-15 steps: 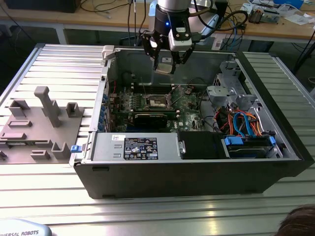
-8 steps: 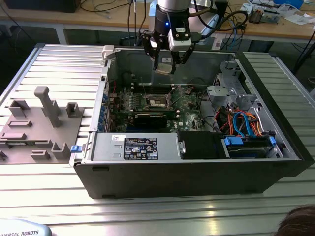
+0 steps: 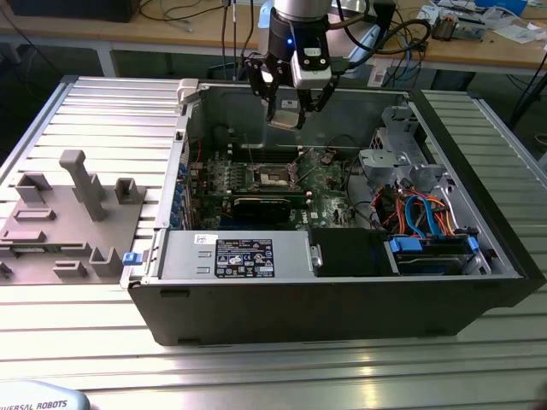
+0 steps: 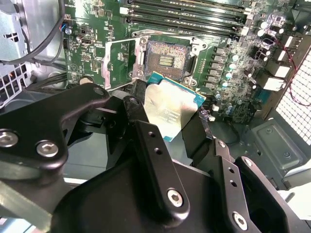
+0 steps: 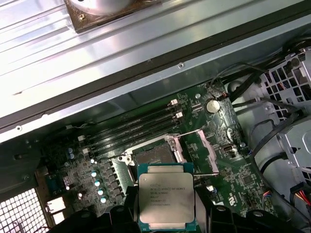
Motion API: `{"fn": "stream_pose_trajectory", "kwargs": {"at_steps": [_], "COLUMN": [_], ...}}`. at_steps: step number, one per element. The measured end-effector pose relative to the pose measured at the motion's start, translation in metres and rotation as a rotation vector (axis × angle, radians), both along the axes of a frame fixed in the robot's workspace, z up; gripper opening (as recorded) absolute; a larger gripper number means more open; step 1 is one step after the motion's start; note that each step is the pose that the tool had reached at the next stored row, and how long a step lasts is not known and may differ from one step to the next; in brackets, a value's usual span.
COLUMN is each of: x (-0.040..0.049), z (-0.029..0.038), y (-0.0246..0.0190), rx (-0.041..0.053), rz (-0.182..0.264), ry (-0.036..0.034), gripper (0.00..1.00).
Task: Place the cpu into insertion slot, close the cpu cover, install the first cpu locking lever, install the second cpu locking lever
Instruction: 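Place the cpu into insertion slot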
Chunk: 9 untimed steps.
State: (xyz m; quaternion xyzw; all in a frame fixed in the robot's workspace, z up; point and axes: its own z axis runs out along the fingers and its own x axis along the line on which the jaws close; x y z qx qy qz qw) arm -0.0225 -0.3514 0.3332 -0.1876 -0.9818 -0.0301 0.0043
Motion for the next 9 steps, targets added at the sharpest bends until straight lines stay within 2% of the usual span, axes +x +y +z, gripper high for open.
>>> {"fn": "stream_pose_trajectory", "kwargs": {"at_steps": [3, 6, 9], "x": [0.0, 0.0, 0.0], "z": [-0.0001, -0.0004, -0.0006], "y": [0.0, 0.0, 0.0], "rx": [-0.0014, -0.0028, -0.003], "rz": [-0.011, -0.051, -0.058], "ry": [0.0, 0.0, 0.0], "gripper": [0.55, 0.55, 0.55]}}
